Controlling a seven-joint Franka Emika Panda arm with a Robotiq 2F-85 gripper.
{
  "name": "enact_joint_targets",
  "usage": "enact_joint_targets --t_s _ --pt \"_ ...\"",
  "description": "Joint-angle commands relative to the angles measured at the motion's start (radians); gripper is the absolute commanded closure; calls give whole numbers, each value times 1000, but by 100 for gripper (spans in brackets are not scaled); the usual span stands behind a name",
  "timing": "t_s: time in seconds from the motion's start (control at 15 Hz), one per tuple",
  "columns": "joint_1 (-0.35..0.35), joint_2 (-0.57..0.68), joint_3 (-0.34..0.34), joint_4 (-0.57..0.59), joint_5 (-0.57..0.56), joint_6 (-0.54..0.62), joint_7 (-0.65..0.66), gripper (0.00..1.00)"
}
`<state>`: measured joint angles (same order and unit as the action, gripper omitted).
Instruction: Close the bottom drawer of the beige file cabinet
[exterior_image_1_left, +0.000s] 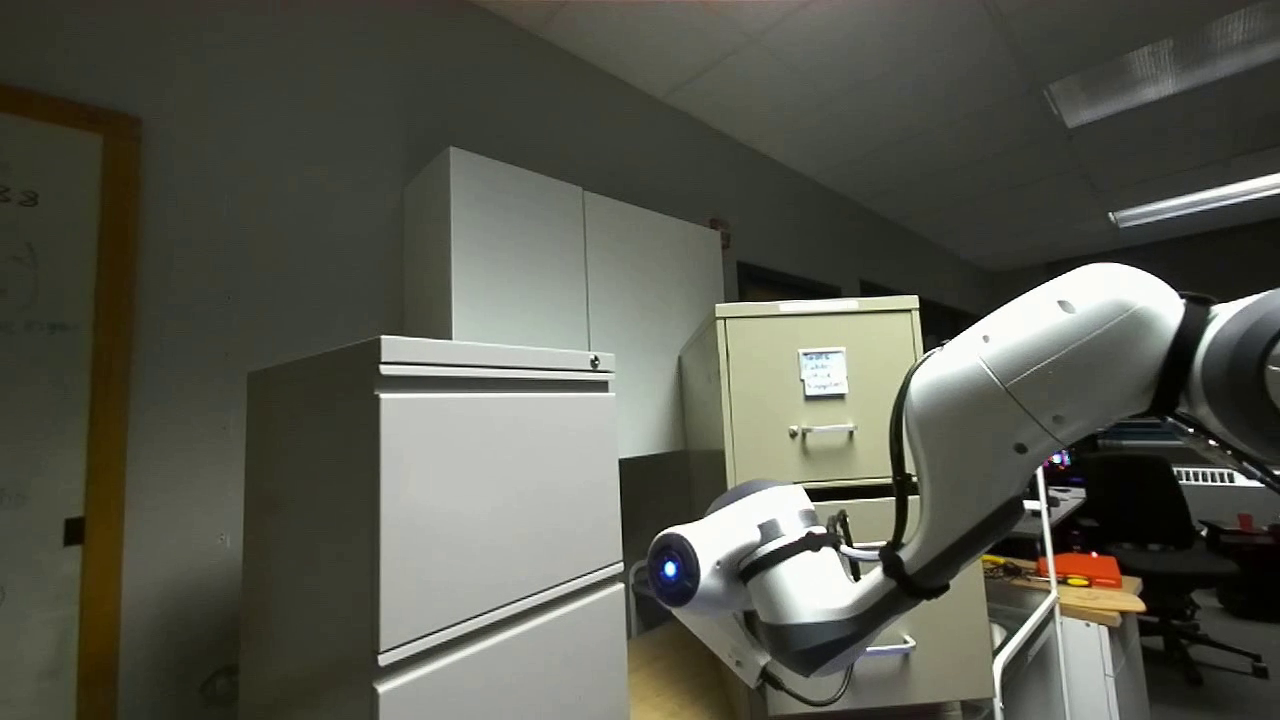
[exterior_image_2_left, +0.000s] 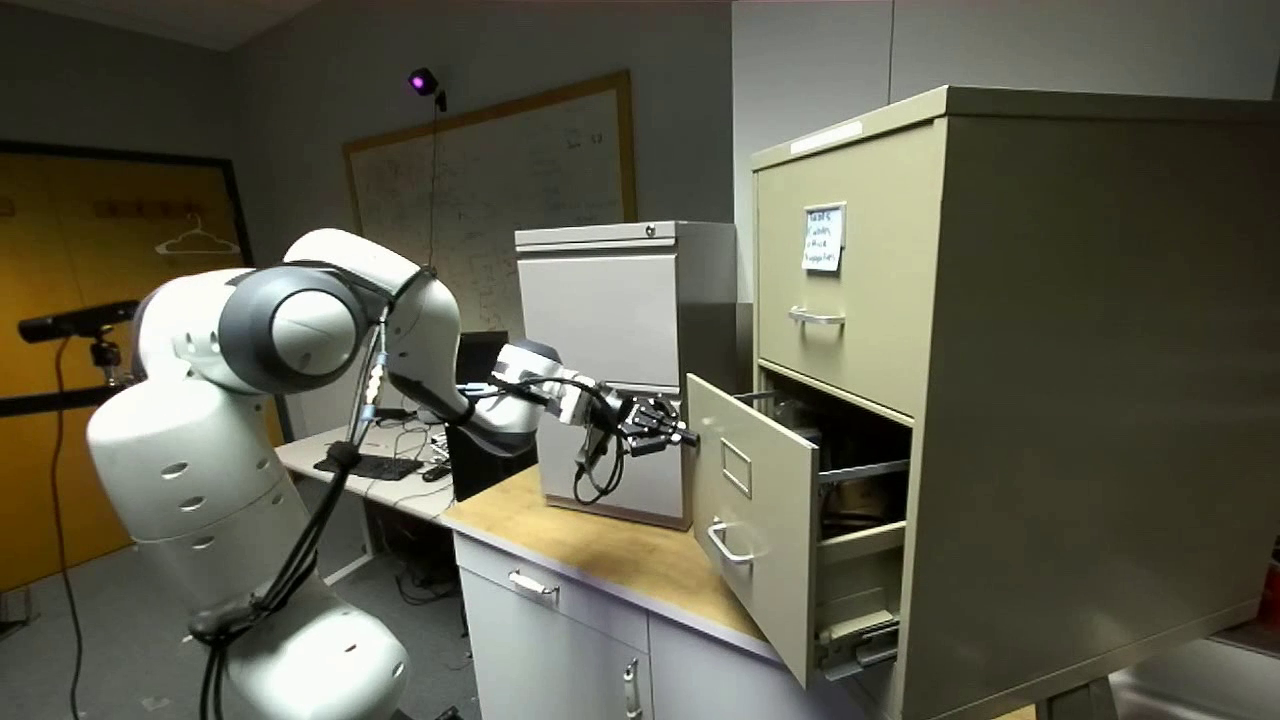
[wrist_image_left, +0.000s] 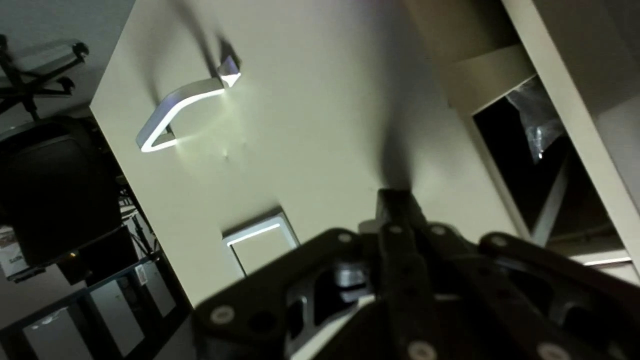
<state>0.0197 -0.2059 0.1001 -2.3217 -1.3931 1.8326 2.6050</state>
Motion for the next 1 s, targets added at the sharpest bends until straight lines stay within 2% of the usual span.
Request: enact_joint_targets --t_s 0.0,0.2,0.47,0.73,0.93 --pt "17 118 -9 164 -65 -73 0 100" --pt "28 173 -16 221 -74 -133 0 100" --pt "25 233 -29 273 -106 -143 -1 100" --pt "17 207 -50 255 -176 -7 -1 100" --pt "7 168 -69 216 -190 164 -2 100"
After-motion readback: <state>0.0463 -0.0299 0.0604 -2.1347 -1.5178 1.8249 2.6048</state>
